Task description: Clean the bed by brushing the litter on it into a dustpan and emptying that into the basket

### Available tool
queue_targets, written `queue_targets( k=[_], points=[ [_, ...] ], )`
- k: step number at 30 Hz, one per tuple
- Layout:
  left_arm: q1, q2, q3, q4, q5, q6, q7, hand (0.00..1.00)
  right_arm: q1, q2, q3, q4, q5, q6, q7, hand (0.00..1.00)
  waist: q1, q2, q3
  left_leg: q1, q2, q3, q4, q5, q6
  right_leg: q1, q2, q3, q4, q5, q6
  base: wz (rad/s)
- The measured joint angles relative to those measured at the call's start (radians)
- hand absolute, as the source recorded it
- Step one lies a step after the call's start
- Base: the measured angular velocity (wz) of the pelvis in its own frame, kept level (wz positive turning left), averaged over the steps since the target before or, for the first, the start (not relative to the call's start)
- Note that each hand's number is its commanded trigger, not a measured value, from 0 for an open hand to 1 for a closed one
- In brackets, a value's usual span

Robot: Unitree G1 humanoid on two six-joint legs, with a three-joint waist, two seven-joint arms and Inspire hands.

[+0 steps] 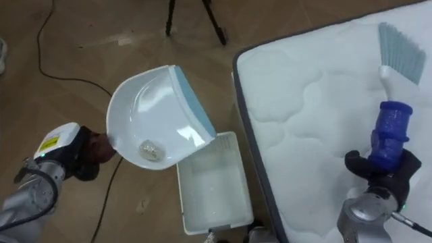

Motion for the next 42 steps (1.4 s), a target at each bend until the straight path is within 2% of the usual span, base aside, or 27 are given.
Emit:
queue_targets(
  k=[3, 4, 5, 6, 11, 14, 17, 19, 21, 24, 30, 34, 39, 42],
  points=[
    [-0.003, 0.021, -0.03, 0.0, 0.005, -0.001, -0.005, 1.0, 0.0, -0.004, 0.0, 0.001, -0.025, -0.001, -0.011, 0.0, -0.01, 0.01, -0.0007, -0.029, -0.001, 0.021, 0.006, 0.0, 0.009, -0.039, 0.0, 0.014, 0.021, -0.003, -0.004, -0.09],
    [-0.003, 0.022, -0.031, 0.001, 0.014, -0.001, -0.009, 1.0, -0.001, -0.005, -0.001, 0.001, -0.033, -0.001, -0.014, 0.0, -0.014, 0.016, 0.0, -0.034, 0.0, 0.021, 0.008, -0.001, 0.022, -0.045, 0.001, 0.014, 0.024, -0.003, -0.005, -0.04],
    [-0.003, 0.024, -0.036, 0.001, 0.035, 0.0, -0.012, 1.0, -0.001, -0.006, -0.001, 0.001, -0.044, -0.002, -0.015, 0.0, -0.02, 0.029, 0.0026, -0.038, 0.001, 0.023, 0.011, -0.011, 0.048, -0.055, 0.003, 0.014, 0.039, -0.006, -0.009, -0.04],
    [-0.003, 0.025, -0.037, 0.001, 0.057, 0.0, -0.016, 1.0, -0.002, -0.006, 0.0, 0.004, -0.05, -0.002, -0.016, 0.0, -0.02, 0.035, 0.0022, -0.046, 0.001, 0.034, 0.013, -0.013, 0.054, -0.069, 0.004, 0.022, 0.056, -0.007, -0.01, -0.09],
    [-0.001, 0.037, -0.038, 0.001, 0.14, 0.003, -0.05, 1.0, -0.015, -0.007, 0.001, 0.009, -0.1, -0.002, -0.016, 0.0, -0.02, 0.046, 0.0007, -0.052, -0.009, 0.084, 0.019, -0.013, 0.056, -0.114, -0.002, 0.068, 0.11, -0.021, -0.015, -0.19],
    [-0.003, 0.039, -0.056, 0.001, 0.169, 0.007, -0.071, 1.0, -0.023, -0.011, 0.001, 0.009, -0.127, -0.002, -0.017, 0.0, -0.025, 0.067, -0.0068, -0.051, -0.009, 0.087, 0.017, -0.011, 0.054, -0.116, -0.002, 0.07, 0.111, -0.022, -0.016, -0.03],
    [-0.006, 0.043, -0.057, 0.0, 0.193, 0.011, -0.087, 1.0, -0.026, -0.016, 0.0, 0.006, -0.14, -0.002, -0.026, 0.0, -0.03, 0.081, -0.0067, -0.051, -0.009, 0.087, 0.015, -0.011, 0.055, -0.119, -0.002, 0.07, 0.113, -0.023, -0.017, 0.0],
    [-0.011, 0.058, -0.057, 0.0, 0.218, 0.016, -0.1, 1.0, -0.026, -0.021, 0.0, 0.006, -0.16, -0.002, -0.025, 0.0, -0.03, 0.085, -0.0073, -0.052, -0.009, 0.089, 0.013, -0.011, 0.055, -0.121, -0.002, 0.071, 0.113, -0.023, -0.017, 0.0],
    [-0.014, 0.088, -0.057, -0.001, 0.257, 0.022, -0.108, 1.0, -0.028, -0.024, 0.0, 0.006, -0.174, -0.002, -0.025, 0.0, -0.03, 0.089, -0.0077, -0.053, -0.009, 0.093, 0.015, -0.011, 0.055, -0.125, -0.001, 0.074, 0.112, -0.024, -0.017, -0.04],
    [-0.014, 0.108, -0.057, 0.0, 0.308, 0.04, -0.123, 1.0, -0.03, -0.029, -0.002, 0.006, -0.178, -0.002, -0.035, 0.0, -0.029, 0.099, -0.0071, -0.053, -0.01, 0.096, 0.016, -0.011, 0.055, -0.127, -0.001, 0.078, 0.114, -0.026, -0.013, 0.0],
    [-0.012, 0.115, -0.057, 0.002, 0.313, 0.075, -0.145, 1.0, -0.037, -0.031, -0.002, -0.005, -0.215, -0.002, -0.055, 0.0, -0.03, 0.108, -0.0057, -0.061, -0.019, 0.108, 0.013, -0.012, 0.056, -0.148, -0.009, 0.085, 0.143, -0.031, -0.009, -0.01],
    [-0.011, 0.115, -0.06, 0.011, 0.294, 0.08, -0.174, 1.0, -0.038, -0.031, 0.0, -0.009, -0.23, -0.001, -0.055, 0.0, -0.031, 0.112, -0.0057, -0.069, -0.017, 0.108, 0.015, -0.013, 0.058, -0.153, -0.007, 0.083, 0.137, -0.03, -0.013, 0.0],
    [-0.012, 0.115, -0.061, 0.065, 0.258, 0.101, -0.235, 1.0, -0.034, -0.031, -0.001, -0.027, -0.271, 0.006, -0.059, 0.0, -0.045, 0.134, -0.0075, -0.071, -0.012, 0.107, 0.013, -0.013, 0.057, -0.154, -0.005, 0.078, 0.128, -0.031, -0.016, 0.0],
    [-0.015, 0.117, -0.061, 0.089, 0.258, 0.111, -0.256, 1.0, -0.026, -0.031, -0.002, -0.032, -0.294, 0.006, -0.07, 0.0, -0.045, 0.136, -0.0079, -0.069, -0.012, 0.11, 0.015, -0.012, 0.057, -0.154, -0.005, 0.079, 0.129, -0.032, -0.016, 0.0]
  ],
)
